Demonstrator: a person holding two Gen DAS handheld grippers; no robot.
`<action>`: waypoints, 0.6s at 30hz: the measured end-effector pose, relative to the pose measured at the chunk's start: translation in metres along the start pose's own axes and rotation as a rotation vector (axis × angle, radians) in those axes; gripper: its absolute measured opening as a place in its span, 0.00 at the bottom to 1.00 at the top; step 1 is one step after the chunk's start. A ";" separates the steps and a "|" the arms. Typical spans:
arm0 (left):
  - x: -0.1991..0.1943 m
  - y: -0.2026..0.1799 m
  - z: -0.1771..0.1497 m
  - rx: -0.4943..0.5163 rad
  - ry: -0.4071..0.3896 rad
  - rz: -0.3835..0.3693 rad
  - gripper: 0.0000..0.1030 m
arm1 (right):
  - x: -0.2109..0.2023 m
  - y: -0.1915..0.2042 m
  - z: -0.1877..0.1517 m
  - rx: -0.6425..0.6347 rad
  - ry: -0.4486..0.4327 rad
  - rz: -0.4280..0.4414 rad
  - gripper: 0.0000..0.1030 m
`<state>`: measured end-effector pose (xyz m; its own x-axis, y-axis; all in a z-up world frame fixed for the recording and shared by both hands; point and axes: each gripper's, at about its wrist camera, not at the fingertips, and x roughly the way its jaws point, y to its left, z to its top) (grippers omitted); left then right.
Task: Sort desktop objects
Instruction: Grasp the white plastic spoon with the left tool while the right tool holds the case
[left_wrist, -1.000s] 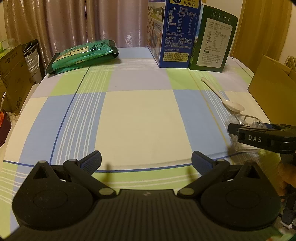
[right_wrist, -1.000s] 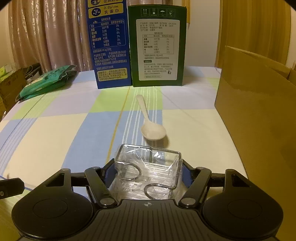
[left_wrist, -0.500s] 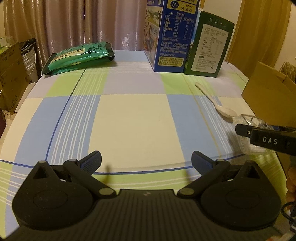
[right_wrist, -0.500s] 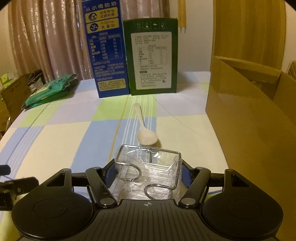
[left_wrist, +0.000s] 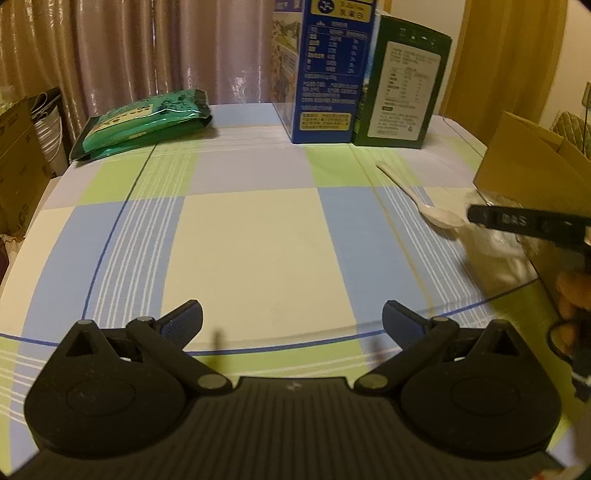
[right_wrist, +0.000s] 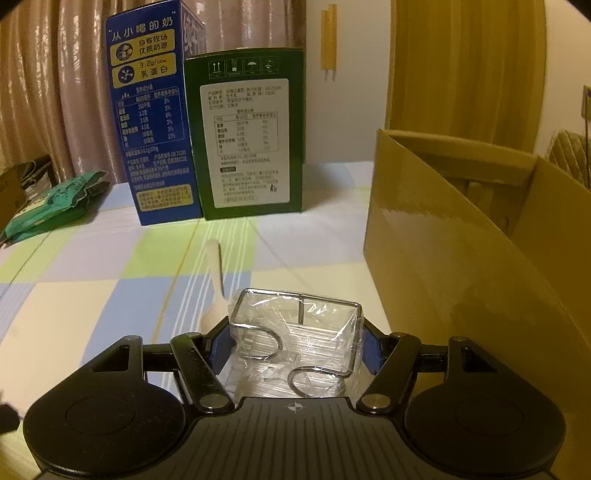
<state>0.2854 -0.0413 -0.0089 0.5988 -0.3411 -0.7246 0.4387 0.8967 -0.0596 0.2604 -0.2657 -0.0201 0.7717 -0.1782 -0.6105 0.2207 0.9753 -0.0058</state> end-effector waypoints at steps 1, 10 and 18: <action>0.000 0.000 0.000 0.002 0.000 0.001 0.99 | 0.003 0.001 0.000 -0.015 -0.002 -0.006 0.63; 0.009 0.006 0.014 -0.019 -0.030 -0.010 0.99 | 0.031 0.002 0.001 -0.055 0.049 0.039 0.63; 0.019 0.005 0.022 -0.007 -0.051 -0.024 0.99 | 0.034 0.022 -0.002 -0.122 0.025 0.199 0.63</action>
<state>0.3137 -0.0492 -0.0082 0.6219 -0.3760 -0.6869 0.4488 0.8900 -0.0809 0.2898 -0.2502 -0.0428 0.7777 0.0214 -0.6283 -0.0098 0.9997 0.0220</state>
